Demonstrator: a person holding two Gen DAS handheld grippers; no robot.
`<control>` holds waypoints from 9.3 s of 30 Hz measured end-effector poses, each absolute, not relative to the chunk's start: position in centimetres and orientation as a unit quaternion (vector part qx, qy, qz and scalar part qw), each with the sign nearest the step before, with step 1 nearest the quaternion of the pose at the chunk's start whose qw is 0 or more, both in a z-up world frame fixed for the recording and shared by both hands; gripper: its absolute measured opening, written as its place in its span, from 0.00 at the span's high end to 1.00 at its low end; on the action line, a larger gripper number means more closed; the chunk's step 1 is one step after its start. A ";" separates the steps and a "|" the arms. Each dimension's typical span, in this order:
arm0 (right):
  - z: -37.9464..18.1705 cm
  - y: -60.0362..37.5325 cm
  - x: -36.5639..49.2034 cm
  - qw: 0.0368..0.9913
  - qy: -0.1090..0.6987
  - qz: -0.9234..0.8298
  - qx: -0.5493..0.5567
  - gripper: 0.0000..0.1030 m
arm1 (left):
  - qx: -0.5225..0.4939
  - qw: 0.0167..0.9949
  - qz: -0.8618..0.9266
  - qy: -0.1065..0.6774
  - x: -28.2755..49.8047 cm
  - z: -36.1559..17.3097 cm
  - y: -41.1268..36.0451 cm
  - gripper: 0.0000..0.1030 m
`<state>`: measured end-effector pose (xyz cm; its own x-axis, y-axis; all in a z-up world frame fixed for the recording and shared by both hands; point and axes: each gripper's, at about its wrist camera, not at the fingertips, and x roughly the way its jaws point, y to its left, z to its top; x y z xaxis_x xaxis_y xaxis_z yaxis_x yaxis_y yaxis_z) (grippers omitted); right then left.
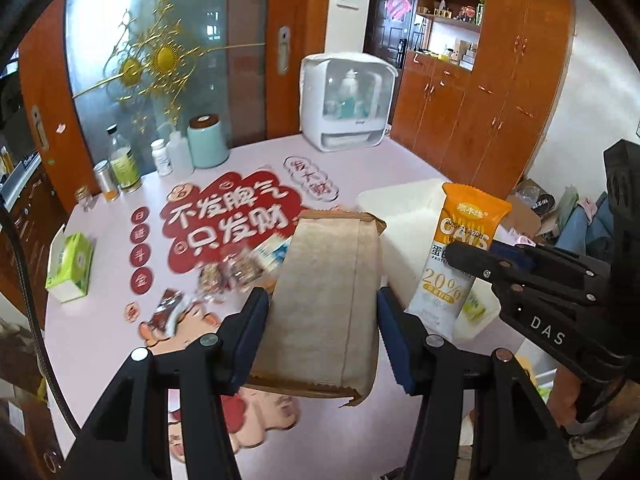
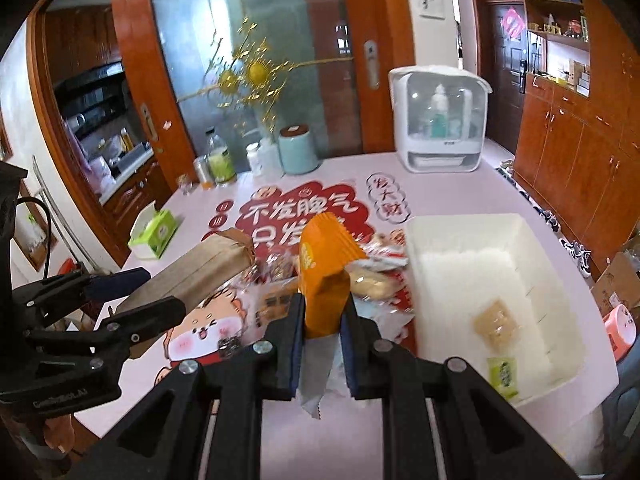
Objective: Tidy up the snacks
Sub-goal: 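Carry both items over the white tray and release them inside, then move both tools back over the remaining snacks, then grasp the snowflake-print pack with left tool while right tool grasps the bun bag, then carry both packs over the white tray and open the tools to release, then move both tools back over the snack pile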
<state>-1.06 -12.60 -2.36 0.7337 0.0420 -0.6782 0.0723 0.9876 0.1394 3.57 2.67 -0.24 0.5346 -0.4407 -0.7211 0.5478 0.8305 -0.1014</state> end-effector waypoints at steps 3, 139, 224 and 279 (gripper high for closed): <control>-1.9 -16.3 -0.9 0.930 0.359 -0.005 0.077 0.84 | 0.063 0.875 -0.282 0.389 3.2 0.5 -1.5 0.48; -21.1 -4.7 20.5 0.812 0.581 0.038 0.036 0.06 | 0.079 0.795 -0.100 0.593 25.7 -23.4 14.9 0.07; -4.7 -39.9 5.1 0.901 0.426 -0.029 0.075 0.25 | 0.062 0.860 -0.228 0.452 8.4 -2.9 -24.9 0.66; -9.0 -38.5 9.7 0.880 0.474 -0.032 0.017 0.09 | 0.081 0.869 -0.178 0.454 8.5 -3.8 -24.3 0.08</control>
